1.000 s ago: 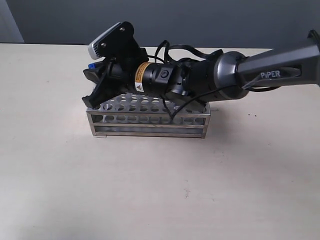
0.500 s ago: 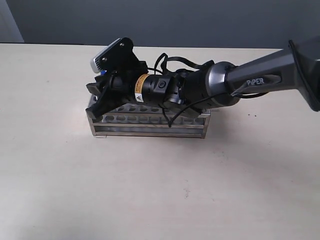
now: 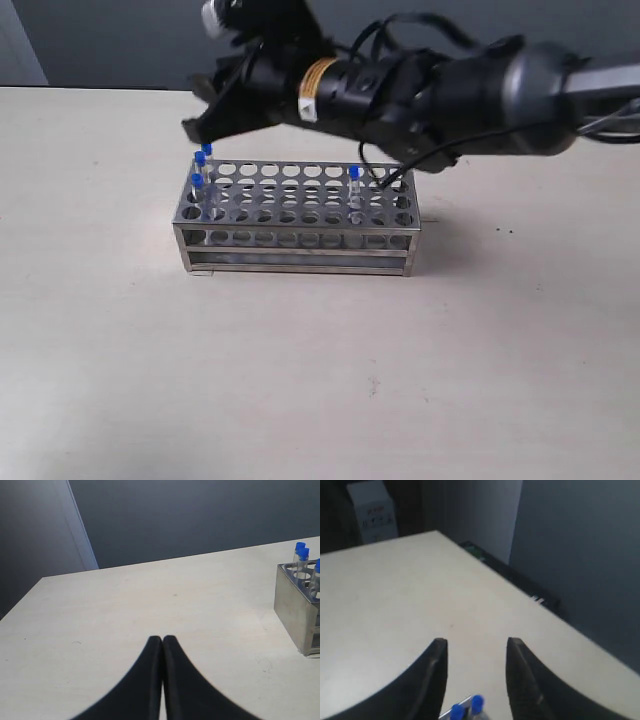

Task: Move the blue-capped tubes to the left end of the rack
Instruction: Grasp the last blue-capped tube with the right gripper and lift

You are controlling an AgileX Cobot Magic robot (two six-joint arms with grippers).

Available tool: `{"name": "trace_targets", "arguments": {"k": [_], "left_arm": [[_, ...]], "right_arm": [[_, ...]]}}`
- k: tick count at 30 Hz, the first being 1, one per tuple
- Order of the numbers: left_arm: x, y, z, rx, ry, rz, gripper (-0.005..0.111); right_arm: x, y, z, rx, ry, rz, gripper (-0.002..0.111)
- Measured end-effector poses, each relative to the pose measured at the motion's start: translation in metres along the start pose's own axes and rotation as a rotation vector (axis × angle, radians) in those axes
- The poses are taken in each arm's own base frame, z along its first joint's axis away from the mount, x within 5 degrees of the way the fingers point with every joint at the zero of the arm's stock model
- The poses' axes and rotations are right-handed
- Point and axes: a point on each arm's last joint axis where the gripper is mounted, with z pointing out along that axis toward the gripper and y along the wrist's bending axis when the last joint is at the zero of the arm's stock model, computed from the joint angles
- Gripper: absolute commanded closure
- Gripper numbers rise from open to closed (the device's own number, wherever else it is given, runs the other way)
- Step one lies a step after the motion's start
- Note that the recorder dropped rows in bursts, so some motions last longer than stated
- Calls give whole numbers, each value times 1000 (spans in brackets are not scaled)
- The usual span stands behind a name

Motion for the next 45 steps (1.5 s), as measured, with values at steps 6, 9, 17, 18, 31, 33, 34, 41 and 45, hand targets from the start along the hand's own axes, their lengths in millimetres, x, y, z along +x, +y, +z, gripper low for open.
{"name": "trace_targets", "arguments": {"k": [6, 9, 17, 18, 31, 33, 34, 41, 45], "left_arm": [[0, 0, 0, 0, 0, 0, 106], [0, 0, 0, 0, 0, 0, 106], [0, 0, 0, 0, 0, 0, 106], [0, 0, 0, 0, 0, 0, 106], [0, 0, 0, 0, 0, 0, 106], [0, 0, 0, 0, 0, 0, 106], [0, 0, 0, 0, 0, 0, 106], [0, 0, 0, 0, 0, 0, 106], [0, 0, 0, 0, 0, 0, 106]], "right_arm": [[-11, -39, -51, 116, -23, 23, 70], [12, -50, -69, 152, 27, 54, 70], [77, -46, -81, 123, 123, 121, 69], [80, -46, -80, 123, 126, 122, 68], [124, -56, -61, 219, 182, 127, 64], [124, -58, -60, 235, 157, 127, 64], [124, -58, -60, 240, 150, 127, 64], [130, -59, -58, 246, 159, 129, 64], [138, -58, -56, 243, 181, 132, 67]]}}
